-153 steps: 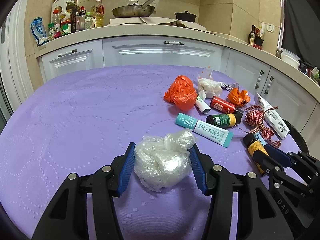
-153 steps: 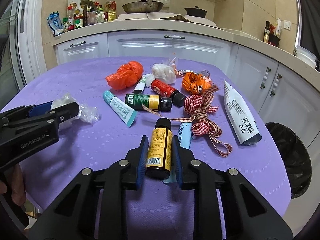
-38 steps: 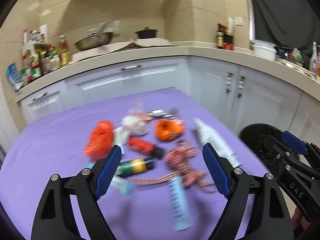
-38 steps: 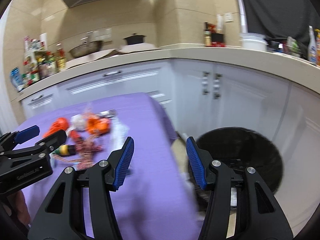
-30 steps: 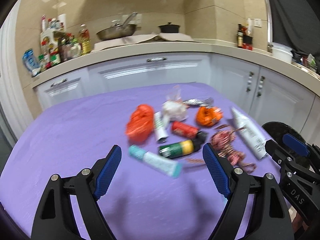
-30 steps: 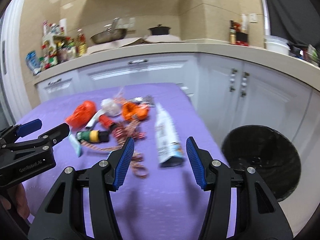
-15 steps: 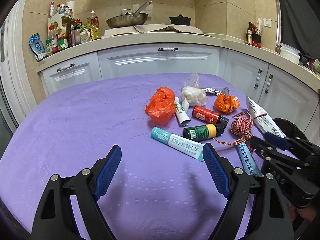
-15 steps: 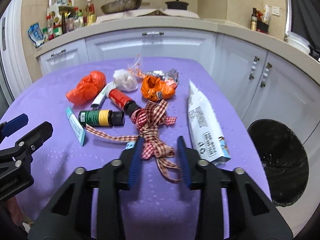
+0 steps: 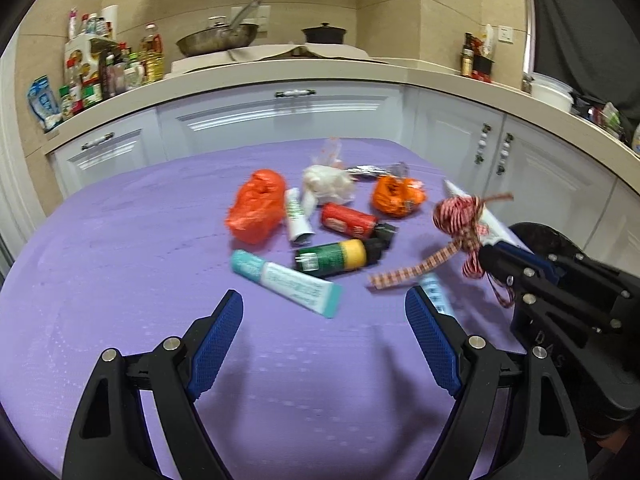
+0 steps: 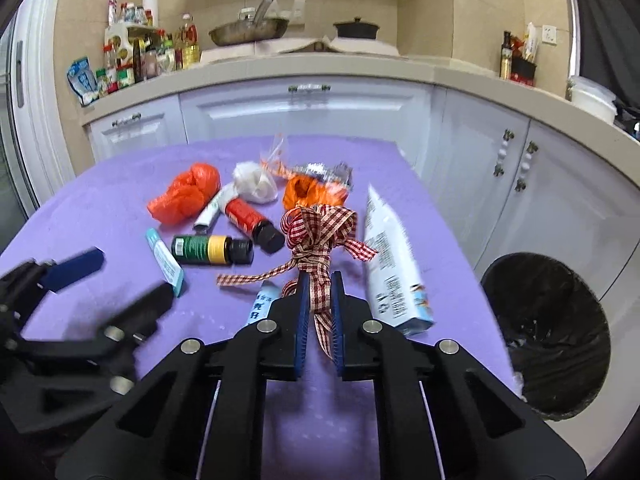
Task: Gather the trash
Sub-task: 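Grasp the red-white checked ribbon with the right tool, then grasp the light blue tube with the left tool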
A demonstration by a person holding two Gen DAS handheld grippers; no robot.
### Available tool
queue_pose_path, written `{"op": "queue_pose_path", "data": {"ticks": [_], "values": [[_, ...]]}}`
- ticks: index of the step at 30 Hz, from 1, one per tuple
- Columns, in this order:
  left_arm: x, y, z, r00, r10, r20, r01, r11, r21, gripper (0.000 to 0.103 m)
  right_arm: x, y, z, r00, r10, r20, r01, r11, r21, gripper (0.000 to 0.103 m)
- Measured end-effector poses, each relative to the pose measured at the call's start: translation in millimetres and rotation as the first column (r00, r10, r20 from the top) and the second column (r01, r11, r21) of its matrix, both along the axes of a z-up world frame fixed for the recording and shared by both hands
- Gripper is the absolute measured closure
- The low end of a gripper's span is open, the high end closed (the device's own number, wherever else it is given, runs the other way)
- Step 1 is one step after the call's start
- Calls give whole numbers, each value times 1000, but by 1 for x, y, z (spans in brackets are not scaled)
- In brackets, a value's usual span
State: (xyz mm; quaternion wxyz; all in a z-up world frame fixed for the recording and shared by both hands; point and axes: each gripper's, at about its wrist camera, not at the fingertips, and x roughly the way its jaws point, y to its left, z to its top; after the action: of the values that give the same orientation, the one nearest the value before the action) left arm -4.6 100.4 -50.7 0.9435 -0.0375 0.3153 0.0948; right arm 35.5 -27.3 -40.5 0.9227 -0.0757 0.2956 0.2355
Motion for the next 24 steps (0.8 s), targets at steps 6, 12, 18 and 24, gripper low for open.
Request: {"op": "queue_pose_path", "data": {"ticks": [6,12,18,24], "values": [[5,-22,0,999,-49,-4,49,999,-19,22,-10,-27,17,999,-34,42,33,999,30,93],[10,-42,-8,995,-89,-40,89,996,-4,22,-12,-59,17,995,-90,37,88,995,43,93],[18,-56,-19,990,-116,-84,116,993,5,36,-10,-83,9,991,-136,12,135,989,58,93],[20,-61,-26,985,-129,-114,130,991,1,55,-11,-95,4,987,-159,7,158,985,64,93]]}}
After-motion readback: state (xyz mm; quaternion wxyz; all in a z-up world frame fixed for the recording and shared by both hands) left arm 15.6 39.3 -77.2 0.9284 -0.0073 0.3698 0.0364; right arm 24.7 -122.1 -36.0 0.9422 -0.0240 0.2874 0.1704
